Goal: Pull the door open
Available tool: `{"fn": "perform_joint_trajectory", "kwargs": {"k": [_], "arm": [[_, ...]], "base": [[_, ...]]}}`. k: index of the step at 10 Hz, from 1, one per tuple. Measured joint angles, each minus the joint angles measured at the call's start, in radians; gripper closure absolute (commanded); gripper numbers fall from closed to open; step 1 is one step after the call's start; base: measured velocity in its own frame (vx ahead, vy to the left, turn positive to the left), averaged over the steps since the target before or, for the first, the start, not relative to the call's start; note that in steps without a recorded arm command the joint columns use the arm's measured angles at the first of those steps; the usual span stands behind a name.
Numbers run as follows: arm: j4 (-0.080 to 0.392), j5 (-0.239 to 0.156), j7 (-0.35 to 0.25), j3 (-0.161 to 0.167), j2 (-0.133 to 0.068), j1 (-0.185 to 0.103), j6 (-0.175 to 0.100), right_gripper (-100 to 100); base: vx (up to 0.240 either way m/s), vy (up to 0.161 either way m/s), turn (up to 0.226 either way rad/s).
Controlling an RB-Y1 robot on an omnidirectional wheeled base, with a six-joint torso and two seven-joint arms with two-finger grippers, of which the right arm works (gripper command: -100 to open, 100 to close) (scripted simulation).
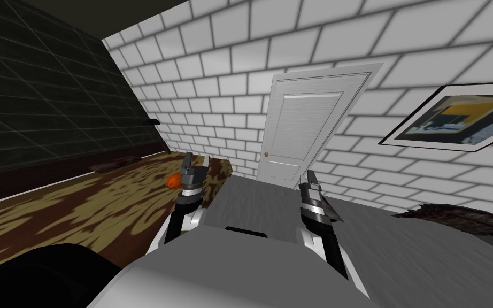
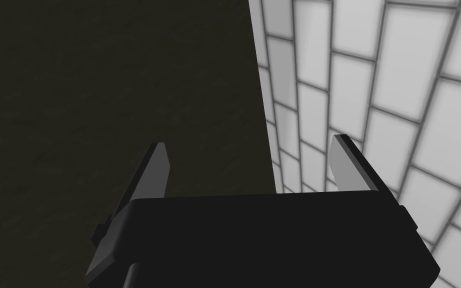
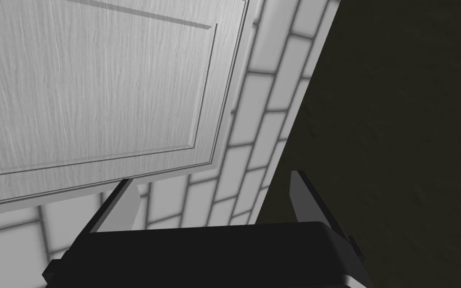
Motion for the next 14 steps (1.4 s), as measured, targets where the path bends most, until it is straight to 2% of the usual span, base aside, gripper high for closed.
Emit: {"fn": "perform_joint_trajectory", "kwargs": {"k": [7,12,14], "arm": [[0.146,0.05,0.086,-0.03,-0.033,-0.042,-0.057,-100],[0.228,0.086,0.146,-0.042,-0.044,-0.066,-0.084,-100],[0.271,0.1,0.171,-0.05,-0.05,-0.085,-0.095,-100]], "base": [[0.128,0.017,-0.035],[0.096,0.021,-0.029],[0.103,0.026,-0.036]]}}
